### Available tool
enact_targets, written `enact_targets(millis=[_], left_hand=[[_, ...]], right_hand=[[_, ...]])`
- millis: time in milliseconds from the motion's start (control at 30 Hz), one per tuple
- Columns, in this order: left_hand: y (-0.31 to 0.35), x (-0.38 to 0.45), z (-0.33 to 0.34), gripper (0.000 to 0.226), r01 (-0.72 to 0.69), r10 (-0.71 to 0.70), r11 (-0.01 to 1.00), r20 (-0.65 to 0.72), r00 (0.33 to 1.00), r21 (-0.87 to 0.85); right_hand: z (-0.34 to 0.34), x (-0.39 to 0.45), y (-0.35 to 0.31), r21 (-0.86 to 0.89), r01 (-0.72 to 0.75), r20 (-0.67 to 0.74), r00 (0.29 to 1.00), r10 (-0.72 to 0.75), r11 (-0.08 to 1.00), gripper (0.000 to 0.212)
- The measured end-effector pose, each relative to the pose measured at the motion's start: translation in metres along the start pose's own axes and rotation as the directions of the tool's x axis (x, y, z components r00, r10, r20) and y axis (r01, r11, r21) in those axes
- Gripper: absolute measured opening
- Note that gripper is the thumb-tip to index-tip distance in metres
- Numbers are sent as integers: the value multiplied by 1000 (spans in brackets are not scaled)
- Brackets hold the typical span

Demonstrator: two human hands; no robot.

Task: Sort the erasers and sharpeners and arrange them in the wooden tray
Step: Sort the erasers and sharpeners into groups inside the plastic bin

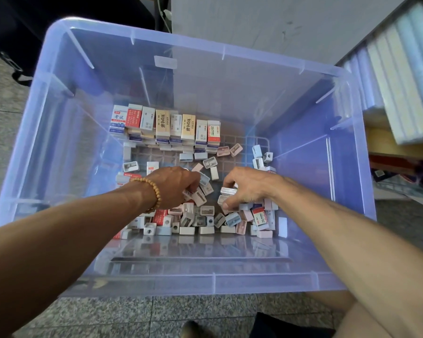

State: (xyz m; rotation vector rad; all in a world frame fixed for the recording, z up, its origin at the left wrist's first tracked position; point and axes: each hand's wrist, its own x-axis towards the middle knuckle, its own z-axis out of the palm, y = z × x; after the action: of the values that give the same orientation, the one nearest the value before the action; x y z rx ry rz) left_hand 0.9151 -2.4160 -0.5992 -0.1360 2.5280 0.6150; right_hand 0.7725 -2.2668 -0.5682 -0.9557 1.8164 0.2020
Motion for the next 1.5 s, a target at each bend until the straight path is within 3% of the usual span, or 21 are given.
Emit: enact_targets(millis=[100,133,233,333,467,633,733,833,933,1133,1333,1500], left_hand=[[0,1,-2,46,-40,42,998,50,998,-52],[1,2,-3,55,-55,57,998,62,996,-37],[6,6,-5,67,-97,90,990,69,994,101],[8,9,-5,73,-105,90,981,100,991,162],[9,11,-10,63,-74,60,990,115,992,121],[4,9,-9,47,-47,42,996,66,997,78],[2,7,-10,35,-48,46,998,49,998,41],[6,9,-7,49,-55,55,998,30,998,-14],[12,10,-4,62,-49,54,997,92,994,-59],[12,9,-3,51,28,-12,993,138,990,-111],[7,-1,-17,48,100,-78,975,113,991,-201],[8,-17,-46,50,199,-183,909,78,980,-367]], right_hand=[[-1,-4,3,-39,3,-16,1000,-4,999,8],[-2,-5,3,-58,3,-18,1000,-4,998,8],[-2,-9,2,-101,-20,13,1000,21,995,39],[0,-7,3,-75,-57,46,997,61,996,49],[-2,-4,5,-119,-83,111,989,96,989,39],[-2,-5,7,-116,-75,73,994,84,990,40],[-4,-8,9,-28,-77,53,996,78,997,32],[-4,-10,8,84,-66,0,998,66,994,11],[-6,-13,4,130,-53,-69,996,63,990,12],[-10,-14,5,271,-58,-132,987,97,961,14],[-12,-11,0,575,30,-229,965,126,818,8],[-26,-3,-20,715,168,-412,886,215,679,17]])
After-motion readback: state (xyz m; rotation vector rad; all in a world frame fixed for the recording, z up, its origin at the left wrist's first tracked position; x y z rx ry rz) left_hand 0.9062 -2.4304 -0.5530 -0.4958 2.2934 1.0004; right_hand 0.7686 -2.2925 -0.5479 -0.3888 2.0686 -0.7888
